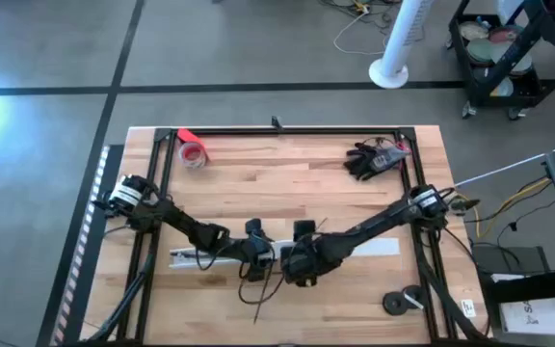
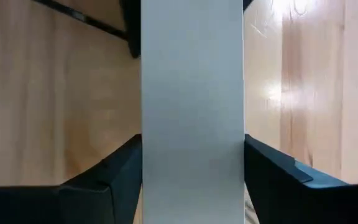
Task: Ziptie cables
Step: Close the cable duct
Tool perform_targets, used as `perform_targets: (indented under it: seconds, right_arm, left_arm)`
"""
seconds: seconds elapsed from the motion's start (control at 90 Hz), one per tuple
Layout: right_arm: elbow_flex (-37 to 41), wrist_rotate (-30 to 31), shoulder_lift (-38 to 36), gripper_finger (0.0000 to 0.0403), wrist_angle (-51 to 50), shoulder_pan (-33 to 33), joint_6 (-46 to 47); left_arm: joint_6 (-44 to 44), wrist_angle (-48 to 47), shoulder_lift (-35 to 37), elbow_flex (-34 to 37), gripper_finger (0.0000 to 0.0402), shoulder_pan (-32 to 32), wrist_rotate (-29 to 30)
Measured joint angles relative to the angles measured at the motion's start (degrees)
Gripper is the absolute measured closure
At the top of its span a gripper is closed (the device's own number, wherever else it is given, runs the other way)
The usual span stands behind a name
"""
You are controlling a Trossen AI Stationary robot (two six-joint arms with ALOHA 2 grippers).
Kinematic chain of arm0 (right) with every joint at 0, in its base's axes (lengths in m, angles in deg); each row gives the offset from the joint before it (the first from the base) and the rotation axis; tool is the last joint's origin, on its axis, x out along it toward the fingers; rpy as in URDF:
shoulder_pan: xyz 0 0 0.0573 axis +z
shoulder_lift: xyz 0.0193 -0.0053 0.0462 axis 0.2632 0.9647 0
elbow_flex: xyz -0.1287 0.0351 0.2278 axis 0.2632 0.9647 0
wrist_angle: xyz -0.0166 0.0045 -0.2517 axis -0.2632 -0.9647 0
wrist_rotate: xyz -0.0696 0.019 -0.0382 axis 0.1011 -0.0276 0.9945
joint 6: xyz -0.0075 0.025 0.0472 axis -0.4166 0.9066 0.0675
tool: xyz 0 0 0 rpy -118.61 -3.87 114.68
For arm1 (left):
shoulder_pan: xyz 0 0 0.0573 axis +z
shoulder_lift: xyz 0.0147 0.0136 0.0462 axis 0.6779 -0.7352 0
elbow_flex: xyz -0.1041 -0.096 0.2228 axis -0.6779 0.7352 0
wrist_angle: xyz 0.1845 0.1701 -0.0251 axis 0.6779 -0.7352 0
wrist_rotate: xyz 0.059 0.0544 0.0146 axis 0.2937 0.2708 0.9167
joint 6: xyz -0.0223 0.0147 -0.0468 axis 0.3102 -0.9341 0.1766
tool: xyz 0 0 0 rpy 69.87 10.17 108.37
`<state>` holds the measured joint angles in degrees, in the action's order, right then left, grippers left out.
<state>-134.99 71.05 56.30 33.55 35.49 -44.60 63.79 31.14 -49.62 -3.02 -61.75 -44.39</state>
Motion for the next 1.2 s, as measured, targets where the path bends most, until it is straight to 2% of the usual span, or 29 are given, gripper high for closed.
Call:
perform_targets:
  seconds: [0.189, 0.533, 0.956, 1.2]
  right_arm:
    - [0.0, -3.8, 0.0, 0.019, 1.4, -2.1, -2.4]
    - [0.0, -5.9, 0.4, 0.019, 1.9, -3.8, -4.3]
    - [-0.8, -14.6, 0.4, 0.019, 0.6, -7.0, -5.8]
    - [-1.5, -17.2, 0.5, 0.0186, -0.7, -8.2, -5.9]
  left_arm:
    - [0.0, 0.0, 0.0, 0.0, 0.0165, 0.0, 0.0]
    - [0.0, 0.2, 0.0, 0.0, 0.0164, 0.0, 0.1]
    - [-0.2, 0.4, 0.0, 0.0, 0.0164, 0.0, 0.1]
    - [-0.1, 0.5, 0.0, 0.0, 0.0169, 0.0, 0.0]
